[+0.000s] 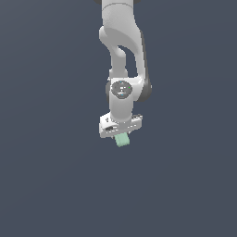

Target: Pick up the object and move it to a goal position.

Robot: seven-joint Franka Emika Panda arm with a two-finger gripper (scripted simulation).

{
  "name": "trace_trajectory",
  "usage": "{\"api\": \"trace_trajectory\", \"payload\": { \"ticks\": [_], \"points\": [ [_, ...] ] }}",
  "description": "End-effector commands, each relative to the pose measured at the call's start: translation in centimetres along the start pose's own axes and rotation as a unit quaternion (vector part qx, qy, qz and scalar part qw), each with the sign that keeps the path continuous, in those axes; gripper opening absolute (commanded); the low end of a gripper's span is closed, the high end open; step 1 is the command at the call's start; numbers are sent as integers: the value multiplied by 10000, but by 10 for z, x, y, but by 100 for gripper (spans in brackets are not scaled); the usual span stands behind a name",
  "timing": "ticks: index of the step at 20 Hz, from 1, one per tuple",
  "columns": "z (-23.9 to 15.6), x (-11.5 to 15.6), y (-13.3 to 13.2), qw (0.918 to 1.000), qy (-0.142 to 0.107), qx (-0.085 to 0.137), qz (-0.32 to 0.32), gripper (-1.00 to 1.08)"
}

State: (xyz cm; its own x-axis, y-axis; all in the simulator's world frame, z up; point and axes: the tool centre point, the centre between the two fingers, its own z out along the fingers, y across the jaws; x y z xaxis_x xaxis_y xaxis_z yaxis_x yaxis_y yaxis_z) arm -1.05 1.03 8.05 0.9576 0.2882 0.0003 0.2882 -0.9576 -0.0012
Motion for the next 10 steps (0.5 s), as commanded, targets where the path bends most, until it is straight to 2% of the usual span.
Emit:
{"api": "trace_trajectory", "payload": {
  "ticks": [1,10],
  "points": [
    [-23,3,7,10000,4,-1,1,-100],
    [-121,15,36,10000,3,1,1,-100]
  ]
}}
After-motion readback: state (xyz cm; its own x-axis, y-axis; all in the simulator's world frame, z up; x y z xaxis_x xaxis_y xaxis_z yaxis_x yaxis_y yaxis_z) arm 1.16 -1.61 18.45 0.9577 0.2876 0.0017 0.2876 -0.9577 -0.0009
